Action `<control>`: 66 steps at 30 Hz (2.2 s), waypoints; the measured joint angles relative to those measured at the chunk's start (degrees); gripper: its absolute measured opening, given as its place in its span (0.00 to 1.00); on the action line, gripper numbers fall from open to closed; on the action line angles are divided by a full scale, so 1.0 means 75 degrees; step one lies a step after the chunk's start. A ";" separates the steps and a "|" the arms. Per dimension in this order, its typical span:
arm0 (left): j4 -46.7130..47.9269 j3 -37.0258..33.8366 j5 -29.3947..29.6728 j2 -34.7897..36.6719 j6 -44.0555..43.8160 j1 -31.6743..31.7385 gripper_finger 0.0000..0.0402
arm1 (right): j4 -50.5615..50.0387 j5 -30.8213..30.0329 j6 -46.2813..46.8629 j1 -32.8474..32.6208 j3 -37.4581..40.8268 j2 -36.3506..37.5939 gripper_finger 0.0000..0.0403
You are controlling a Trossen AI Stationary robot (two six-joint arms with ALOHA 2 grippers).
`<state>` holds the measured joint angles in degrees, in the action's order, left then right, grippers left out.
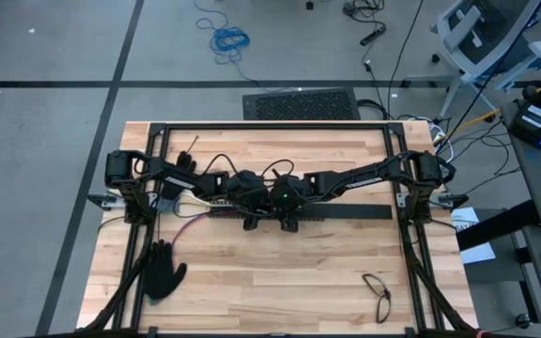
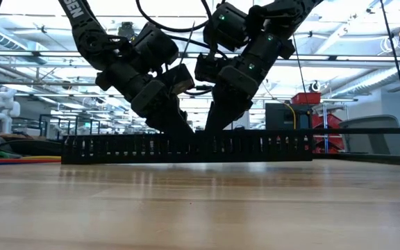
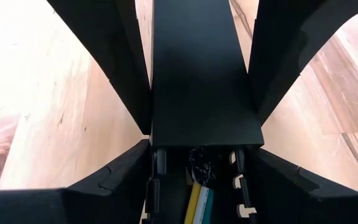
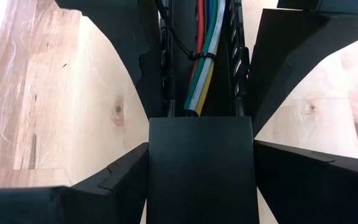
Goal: Ziptie cables
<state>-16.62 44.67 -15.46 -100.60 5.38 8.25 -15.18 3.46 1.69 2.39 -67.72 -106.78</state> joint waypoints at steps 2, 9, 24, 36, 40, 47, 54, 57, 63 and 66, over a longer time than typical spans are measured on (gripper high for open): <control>-0.0005 0.0003 0.0000 0.0000 -0.0008 0.0000 0.59 | -0.0006 -0.0009 0.0004 0.0000 -0.0003 0.0000 0.61; 0.0091 0.0028 0.0032 0.0000 -0.0335 -0.0015 0.66 | -0.0014 -0.0043 0.0002 0.0000 -0.0013 0.0000 0.61; 0.1319 0.0049 0.0327 0.0332 0.0216 0.0045 0.95 | 0.0044 -0.0055 -0.0154 0.0000 -0.0032 0.0009 0.61; 0.1885 -0.0517 0.0367 0.2294 0.0929 0.0498 0.94 | 0.0009 -0.0096 -0.0318 0.0003 -0.0035 -0.0165 0.61; 0.1892 -0.1125 0.0791 0.2815 0.0530 0.0567 0.94 | 0.0132 -0.0099 -0.0203 0.0007 -0.0041 -0.0326 0.61; 0.0948 -0.1870 0.0924 0.3246 0.0140 0.0497 0.94 | 0.0239 -0.0108 -0.0273 0.0003 -0.0035 -0.0332 0.61; 0.0890 -0.1918 0.0893 0.2793 0.0141 0.0274 0.94 | 0.0487 -0.0135 -0.0382 0.0006 -0.0026 -0.0335 0.61; 0.1056 -0.1921 0.0878 0.2752 0.0125 0.0214 0.94 | 0.0738 -0.0140 -0.0385 0.0006 -0.0012 -0.0335 0.61; 0.0781 -0.1915 0.0768 0.2888 0.0620 0.0009 0.94 | 0.0920 -0.0130 -0.0383 0.0003 -0.0012 -0.0335 0.61; 0.0807 -0.1915 0.0753 0.2908 0.0689 -0.0035 0.94 | 0.0870 -0.0128 -0.0385 0.0003 -0.0012 -0.0335 0.61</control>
<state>-10.57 30.30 -9.81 -78.79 10.54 7.99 -8.66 2.50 -1.19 2.42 -67.81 -109.30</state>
